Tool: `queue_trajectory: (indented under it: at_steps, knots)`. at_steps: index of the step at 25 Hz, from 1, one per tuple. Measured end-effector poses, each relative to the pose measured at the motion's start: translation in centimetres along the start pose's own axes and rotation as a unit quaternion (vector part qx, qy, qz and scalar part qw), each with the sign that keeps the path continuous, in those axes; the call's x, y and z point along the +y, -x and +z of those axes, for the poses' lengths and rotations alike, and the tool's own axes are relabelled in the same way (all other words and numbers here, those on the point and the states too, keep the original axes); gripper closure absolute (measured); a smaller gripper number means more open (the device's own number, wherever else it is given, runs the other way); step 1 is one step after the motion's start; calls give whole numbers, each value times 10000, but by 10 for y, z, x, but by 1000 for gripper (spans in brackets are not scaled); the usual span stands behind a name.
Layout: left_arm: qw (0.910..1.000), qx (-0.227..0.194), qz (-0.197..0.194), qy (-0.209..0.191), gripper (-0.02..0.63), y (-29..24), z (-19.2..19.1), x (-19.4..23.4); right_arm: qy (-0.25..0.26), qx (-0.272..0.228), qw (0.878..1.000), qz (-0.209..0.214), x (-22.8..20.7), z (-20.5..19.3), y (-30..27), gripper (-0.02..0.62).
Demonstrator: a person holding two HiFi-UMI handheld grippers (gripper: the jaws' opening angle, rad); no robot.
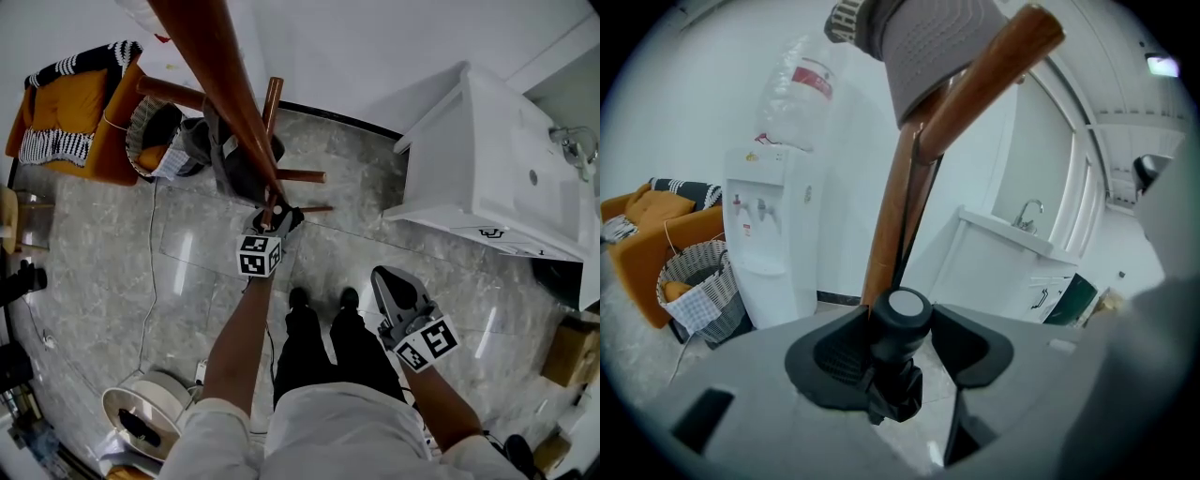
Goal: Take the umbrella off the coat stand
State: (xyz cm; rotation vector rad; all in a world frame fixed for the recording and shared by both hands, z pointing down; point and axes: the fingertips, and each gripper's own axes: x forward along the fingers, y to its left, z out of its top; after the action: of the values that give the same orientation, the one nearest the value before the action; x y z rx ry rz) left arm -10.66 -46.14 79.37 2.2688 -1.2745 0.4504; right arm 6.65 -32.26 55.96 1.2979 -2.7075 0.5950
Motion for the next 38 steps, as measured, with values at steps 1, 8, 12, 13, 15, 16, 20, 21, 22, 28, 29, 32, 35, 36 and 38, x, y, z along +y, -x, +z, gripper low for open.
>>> queue_trajectory:
  at_steps: [1, 8, 12, 13, 15, 16, 20, 21, 22, 28, 29, 32, 35, 36, 38]
  knots:
    - [10000, -8, -20, 1, 388, 2, 1, -1, 6, -14, 10000, 4, 0, 1, 0, 581]
    - [9992, 84, -393, 33, 396, 33, 21, -22, 2, -204, 9998, 56, 6, 17, -1, 581]
    - [9987, 210, -452, 123, 397, 51, 23, -32, 29, -305, 9995, 104, 12, 32, 0, 580]
    - [9988, 198, -433, 144, 397, 57, 24, -34, 44, -325, 9994, 119, 14, 35, 1, 581]
    - [9990, 111, -395, 195, 397, 71, 30, -39, 88, -340, 9993, 152, 17, 41, 5, 581]
    - [9990, 48, -375, 236, 399, 79, 33, -42, 110, -340, 9992, 166, 18, 44, 7, 580]
    - [9986, -153, -302, 408, 399, 104, 44, -48, 148, -311, 9992, 193, 19, 48, 12, 581]
    - [9986, -176, -286, 412, 399, 109, 46, -50, 153, -293, 9992, 205, 19, 48, 12, 581]
    - [9986, -192, -273, 411, 399, 114, 47, -52, 153, -274, 9993, 220, 20, 47, 13, 581]
    - [9979, -395, -266, 441, 399, 151, 64, -64, 133, -216, 9992, 293, 25, 46, 15, 581]
    - [9977, -432, -274, 436, 399, 157, 67, -66, 147, -212, 9992, 300, 25, 46, 15, 581]
    - [9969, -590, -304, 430, 399, 179, 78, -74, 192, -248, 9990, 320, 23, 53, 16, 580]
    - [9958, -767, -338, 366, 399, 206, 92, -82, 219, -352, 9986, 329, 20, 63, 17, 581]
    - [9956, -811, -346, 327, 399, 216, 96, -86, 219, -380, 9985, 328, 19, 65, 18, 581]
    - [9950, -895, -376, 236, 399, 234, 104, -96, 213, -418, 9984, 310, 16, 71, 22, 581]
